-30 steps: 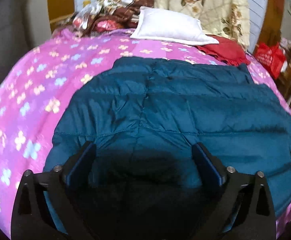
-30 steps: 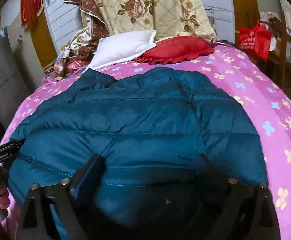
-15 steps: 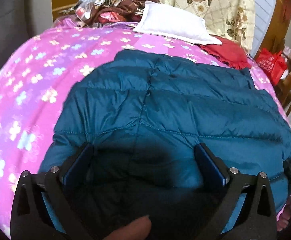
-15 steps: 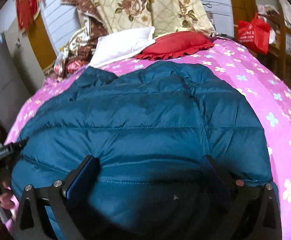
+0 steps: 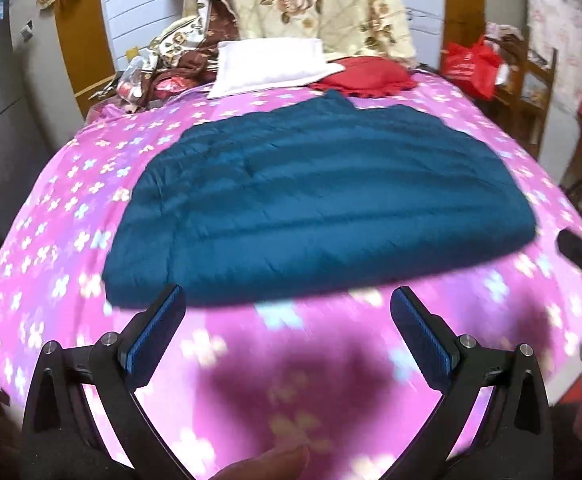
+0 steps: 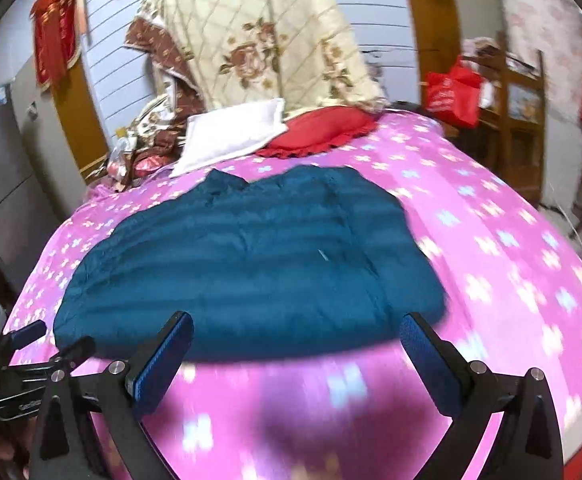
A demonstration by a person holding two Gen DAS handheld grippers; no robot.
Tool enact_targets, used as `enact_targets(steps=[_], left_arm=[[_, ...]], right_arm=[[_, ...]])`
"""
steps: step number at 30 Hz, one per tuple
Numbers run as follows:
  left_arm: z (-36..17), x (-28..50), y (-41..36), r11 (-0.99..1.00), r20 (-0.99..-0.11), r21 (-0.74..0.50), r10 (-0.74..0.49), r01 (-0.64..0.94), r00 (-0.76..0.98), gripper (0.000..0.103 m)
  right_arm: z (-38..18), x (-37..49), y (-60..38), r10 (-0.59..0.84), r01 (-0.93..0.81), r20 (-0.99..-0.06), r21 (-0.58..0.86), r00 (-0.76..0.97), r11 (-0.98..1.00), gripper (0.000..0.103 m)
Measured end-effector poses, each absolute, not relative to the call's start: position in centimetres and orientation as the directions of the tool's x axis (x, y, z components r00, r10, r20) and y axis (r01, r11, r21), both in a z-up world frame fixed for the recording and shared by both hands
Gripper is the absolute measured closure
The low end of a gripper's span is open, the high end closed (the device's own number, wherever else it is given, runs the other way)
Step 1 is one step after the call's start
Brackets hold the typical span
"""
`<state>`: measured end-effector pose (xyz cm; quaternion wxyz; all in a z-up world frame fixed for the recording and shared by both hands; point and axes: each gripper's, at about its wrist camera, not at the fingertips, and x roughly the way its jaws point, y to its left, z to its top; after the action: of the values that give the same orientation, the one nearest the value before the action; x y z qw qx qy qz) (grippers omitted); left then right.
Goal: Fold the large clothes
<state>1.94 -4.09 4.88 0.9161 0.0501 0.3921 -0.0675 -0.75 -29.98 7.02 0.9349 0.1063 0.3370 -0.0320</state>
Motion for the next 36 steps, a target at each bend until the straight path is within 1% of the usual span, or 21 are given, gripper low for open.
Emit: enact_targets(steps=[4, 6, 14, 23, 36], left_arm=[[6.1, -1.7, -4.4, 0.985, -0.716, 0.018, -0.106, 0.17, 0.69, 0.0], [6.6, -2.9, -4.3, 0.985, -0.715, 0.004, -0.119, 0.175, 0.688, 0.0], [7.4, -5.2, -3.6, 0.988, -0.711, 0.001, -0.108, 0.155, 0.695, 0.0], [7.4, -6.5, -3.9, 0.986, -0.711, -0.008, -0.121, 0.164, 0.693, 0.0], [6.6, -6.1, -4.0, 0.987, -0.725, -0.012, -0.119, 0.16, 0.679, 0.0]], right_arm=[[7.0, -5.0, -29.9, 0.011, 0.127, -0.645, 0.167, 0.764, 0.978, 0.001], [7.4, -6.4, -29.6, -0.014, 0.127, -0.643, 0.131, 0.766, 0.983, 0.001], [8.9, -9.9, -26.7, -0.046, 0.064, -0.617, 0.006, 0.785, 0.998, 0.001], [9.4, -10.9, -26.6, -0.032, 0.055, -0.613, 0.018, 0.789, 0.998, 0.001], [9.5, -10.4, -26.8, -0.031, 0.058, -0.62, 0.023, 0.784, 0.998, 0.001]])
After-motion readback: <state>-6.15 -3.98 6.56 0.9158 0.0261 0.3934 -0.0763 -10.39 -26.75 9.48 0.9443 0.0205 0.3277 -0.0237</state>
